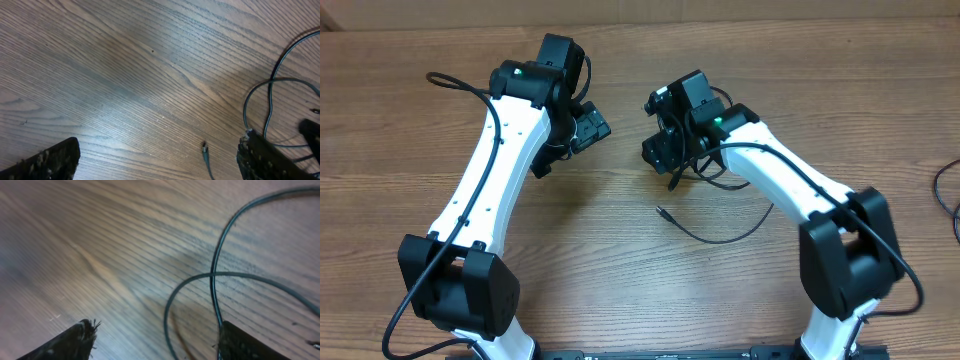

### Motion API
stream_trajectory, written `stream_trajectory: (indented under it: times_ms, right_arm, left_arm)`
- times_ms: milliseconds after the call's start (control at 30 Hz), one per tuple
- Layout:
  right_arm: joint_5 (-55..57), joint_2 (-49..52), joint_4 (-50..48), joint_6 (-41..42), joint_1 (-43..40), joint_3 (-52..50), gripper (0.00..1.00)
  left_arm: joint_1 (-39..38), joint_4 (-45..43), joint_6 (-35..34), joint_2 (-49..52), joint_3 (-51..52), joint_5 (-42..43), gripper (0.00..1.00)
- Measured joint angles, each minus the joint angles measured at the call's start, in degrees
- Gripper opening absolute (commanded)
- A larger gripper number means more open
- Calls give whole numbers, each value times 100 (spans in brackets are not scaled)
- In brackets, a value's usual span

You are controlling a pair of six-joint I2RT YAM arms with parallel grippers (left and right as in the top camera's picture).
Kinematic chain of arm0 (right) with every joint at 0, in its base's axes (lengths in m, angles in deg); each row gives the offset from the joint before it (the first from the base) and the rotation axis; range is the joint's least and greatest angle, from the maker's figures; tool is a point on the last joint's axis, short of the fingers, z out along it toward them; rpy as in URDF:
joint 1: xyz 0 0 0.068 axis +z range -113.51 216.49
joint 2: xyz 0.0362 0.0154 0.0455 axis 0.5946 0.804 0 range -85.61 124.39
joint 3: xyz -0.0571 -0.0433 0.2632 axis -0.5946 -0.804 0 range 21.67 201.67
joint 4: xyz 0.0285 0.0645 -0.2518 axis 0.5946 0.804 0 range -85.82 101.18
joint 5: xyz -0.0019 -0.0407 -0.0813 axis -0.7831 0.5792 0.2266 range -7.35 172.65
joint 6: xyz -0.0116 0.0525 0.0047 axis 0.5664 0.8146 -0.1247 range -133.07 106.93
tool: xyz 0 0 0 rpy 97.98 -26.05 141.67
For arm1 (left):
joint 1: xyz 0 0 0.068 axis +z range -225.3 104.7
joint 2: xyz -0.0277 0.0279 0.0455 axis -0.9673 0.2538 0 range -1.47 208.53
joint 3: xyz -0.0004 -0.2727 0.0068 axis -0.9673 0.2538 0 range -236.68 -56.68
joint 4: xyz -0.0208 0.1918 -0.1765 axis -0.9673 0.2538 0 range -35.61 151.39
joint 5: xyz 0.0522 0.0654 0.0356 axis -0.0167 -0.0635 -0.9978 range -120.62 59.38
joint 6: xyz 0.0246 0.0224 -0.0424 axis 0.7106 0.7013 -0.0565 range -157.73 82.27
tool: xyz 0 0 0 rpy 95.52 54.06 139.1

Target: Untangle cables

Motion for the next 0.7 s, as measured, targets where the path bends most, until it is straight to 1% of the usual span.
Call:
stream_trajectory:
  times_ms: [167, 267, 467, 533, 667, 700]
  right_arm:
    - [0, 389, 37, -52, 0, 0, 69]
    - [-98, 516, 39, -57, 0, 0, 64]
    - [-177, 680, 59, -70, 15, 0, 61]
    - [-197, 761, 46, -66, 22, 0, 58]
    - [-210, 848, -7, -83, 37, 0, 55]
    - [-205, 848, -26, -76, 50, 0, 51]
  left_arm:
    - [0, 0, 0, 0, 0, 0, 99]
    - [0, 0, 0, 0, 0, 0, 100]
    - [0, 0, 0, 0, 0, 0, 100]
    - [0, 0, 0, 0, 0, 0, 100]
    - [0, 0, 0, 0, 0, 0, 100]
    - [0, 0, -2, 0, 0, 0, 100]
